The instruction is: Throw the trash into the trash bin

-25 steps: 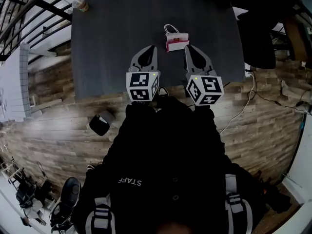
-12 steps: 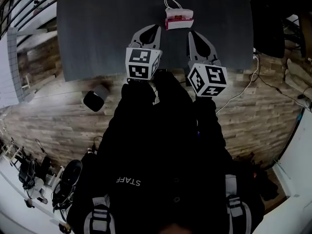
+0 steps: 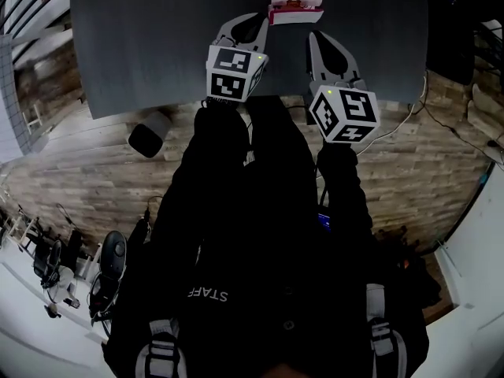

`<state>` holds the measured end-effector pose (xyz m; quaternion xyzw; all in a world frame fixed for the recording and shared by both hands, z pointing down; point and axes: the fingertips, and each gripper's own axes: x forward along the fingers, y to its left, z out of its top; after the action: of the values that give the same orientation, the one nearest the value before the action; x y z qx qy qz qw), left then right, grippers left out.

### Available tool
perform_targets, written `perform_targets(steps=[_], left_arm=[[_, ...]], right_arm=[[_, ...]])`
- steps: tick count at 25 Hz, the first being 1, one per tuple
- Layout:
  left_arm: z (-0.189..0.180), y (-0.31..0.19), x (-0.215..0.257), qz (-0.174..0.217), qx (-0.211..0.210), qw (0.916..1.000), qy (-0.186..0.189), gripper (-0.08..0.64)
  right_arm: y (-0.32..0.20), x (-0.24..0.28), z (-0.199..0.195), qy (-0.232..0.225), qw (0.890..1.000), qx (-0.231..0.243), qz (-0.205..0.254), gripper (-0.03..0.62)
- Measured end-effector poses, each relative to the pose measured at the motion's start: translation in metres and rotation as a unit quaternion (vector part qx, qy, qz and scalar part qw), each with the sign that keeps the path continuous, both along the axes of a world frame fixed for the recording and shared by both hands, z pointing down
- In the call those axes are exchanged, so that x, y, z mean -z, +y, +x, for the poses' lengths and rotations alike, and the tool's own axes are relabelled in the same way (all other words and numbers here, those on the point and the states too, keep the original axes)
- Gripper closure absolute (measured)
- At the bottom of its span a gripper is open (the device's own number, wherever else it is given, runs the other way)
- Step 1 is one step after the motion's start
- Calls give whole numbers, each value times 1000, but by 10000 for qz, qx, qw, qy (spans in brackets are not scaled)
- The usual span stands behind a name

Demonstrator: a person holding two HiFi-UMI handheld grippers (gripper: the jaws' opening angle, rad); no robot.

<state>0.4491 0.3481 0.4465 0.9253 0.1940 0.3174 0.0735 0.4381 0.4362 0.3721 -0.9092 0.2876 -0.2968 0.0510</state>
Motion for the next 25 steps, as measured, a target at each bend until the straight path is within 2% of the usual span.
perform_targets(steps=[4,11,16,18,25], left_arm=[[7,3,-16,43,-119,9999,-81,506],[18,17,-34,-5,-466,9987,-185,463],[21,28,-48,106,-789,9964,-287,466],[21,32,-49,148,-899,9955,-274,502],[12,41,-23,88,-1023,9947,-37,546]], right_arm=[[1,-11,2,-78,10000,29,-30,577],[9,-27,3,-201,9998,-7,-81,577],[15,-30,3,-236,9996,-66,-100,577],[18,-29,4,-232,9996,-100,-106,577],[26,-17,4,-145,9998,-102,-105,577]])
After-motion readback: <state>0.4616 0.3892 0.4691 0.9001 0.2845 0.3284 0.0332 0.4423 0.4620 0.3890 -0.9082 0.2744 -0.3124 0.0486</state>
